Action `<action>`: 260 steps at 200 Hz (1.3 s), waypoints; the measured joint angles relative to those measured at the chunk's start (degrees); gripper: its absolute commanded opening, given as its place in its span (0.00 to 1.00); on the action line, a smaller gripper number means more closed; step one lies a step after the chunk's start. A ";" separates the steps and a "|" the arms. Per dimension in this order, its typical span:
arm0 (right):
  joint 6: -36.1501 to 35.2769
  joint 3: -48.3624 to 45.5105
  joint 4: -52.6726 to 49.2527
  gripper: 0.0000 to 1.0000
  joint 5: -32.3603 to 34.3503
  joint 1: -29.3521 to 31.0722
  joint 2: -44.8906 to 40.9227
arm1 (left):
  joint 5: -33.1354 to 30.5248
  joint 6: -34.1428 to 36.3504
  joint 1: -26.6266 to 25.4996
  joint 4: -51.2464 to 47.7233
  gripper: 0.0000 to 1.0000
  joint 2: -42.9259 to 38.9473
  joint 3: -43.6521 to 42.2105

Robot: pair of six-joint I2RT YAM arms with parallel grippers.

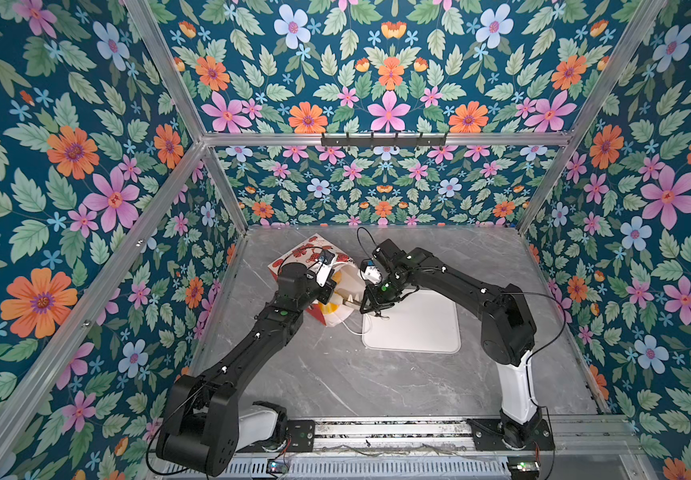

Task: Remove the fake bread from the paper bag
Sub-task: 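Close the tongs on the yellow bun inside the bag with the right gripper, then pull the yellow bun out of the bag with the right gripper's tongs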

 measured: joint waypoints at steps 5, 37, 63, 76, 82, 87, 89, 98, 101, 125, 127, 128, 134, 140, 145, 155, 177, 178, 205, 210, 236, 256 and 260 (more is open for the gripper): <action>-0.02 0.00 0.00 0.21 -0.15 0.00 0.00 | -0.02 0.00 0.00 0.02 0.00 0.00 0.00; -0.22 -0.04 0.04 0.12 -0.94 0.00 0.02 | -0.07 0.00 0.00 0.02 0.00 0.00 -0.09; -0.37 -0.55 0.33 0.06 -0.98 -0.04 -0.31 | -0.24 0.02 0.00 0.02 0.00 0.00 -0.11; -0.37 -0.94 0.48 0.02 -0.98 -0.04 -0.96 | -0.26 0.02 0.00 0.02 0.00 0.00 -0.11; -0.37 -1.18 0.63 0.01 -0.98 -0.04 -1.42 | -0.26 0.02 0.00 0.02 0.00 0.00 -0.11; -0.35 -1.46 0.83 0.00 -0.98 -0.04 -1.79 | -0.28 0.02 0.00 0.04 0.00 0.00 -0.11; -0.35 -1.55 0.85 0.00 -0.98 -0.04 -1.92 | -0.28 0.02 0.00 0.04 0.00 0.00 -0.11; -0.35 -1.95 0.90 0.00 -0.96 -0.04 -2.60 | -0.44 0.02 0.00 0.04 0.00 0.00 -0.11; -0.33 -2.08 0.92 0.00 -0.96 -0.04 -2.80 | -0.46 0.02 0.00 0.04 0.00 0.00 -0.11; -0.15 -3.56 1.44 0.00 -1.01 -0.28 -4.61 | -0.46 0.02 0.00 0.07 0.00 0.00 -0.11; -0.13 -3.65 1.49 0.00 -0.98 -0.28 -4.72 | -0.48 0.02 0.00 0.07 0.00 0.00 -0.11; -0.13 -3.74 1.53 0.00 -0.98 -0.31 -4.83 | -0.50 0.02 0.00 0.07 0.00 0.00 -0.11; -0.13 -4.13 1.70 0.00 -0.98 -0.39 -5.25 | -0.59 0.02 0.00 0.07 0.00 0.00 -0.11; -0.13 -4.42 1.75 0.00 -1.01 -0.48 -5.55 | -0.72 0.02 0.00 0.07 0.00 0.00 -0.11; -0.07 -4.63 1.75 0.00 -0.96 -0.52 -5.81 | -0.74 0.02 0.00 0.09 0.00 0.00 -0.11; 0.09 -5.20 1.68 0.00 -0.94 -0.61 -6.36 | -0.92 0.00 -0.02 0.13 0.00 0.00 -0.11; 0.28 -7.02 2.08 0.00 -0.90 -0.79 -7.89 | -1.18 0.00 0.00 0.46 0.00 0.00 -0.11; 0.33 -7.15 2.10 0.00 -0.90 -0.79 -8.02 | -1.20 0.00 0.00 0.46 0.00 0.00 -0.11; 1.44 -9.18 2.69 0.00 -0.92 -1.05 -10.34 | -1.62 -0.02 0.00 0.52 0.00 0.00 -0.11; 1.57 -9.44 2.82 0.00 -0.87 -1.07 -10.84 | -1.73 -0.02 0.00 0.57 0.00 0.00 -0.11; 1.57 -11.17 2.97 0.00 -0.24 -1.18 -13.84 | -2.25 -0.02 0.00 0.94 0.00 0.02 -0.11; 1.60 -14.01 2.84 0.00 0.57 -1.53 -17.18 | -2.71 -0.11 0.00 1.25 0.00 0.02 -0.22; 1.60 -14.64 2.80 0.00 0.59 -1.68 -17.88 | -2.75 -0.22 0.00 1.33 0.00 0.02 -0.24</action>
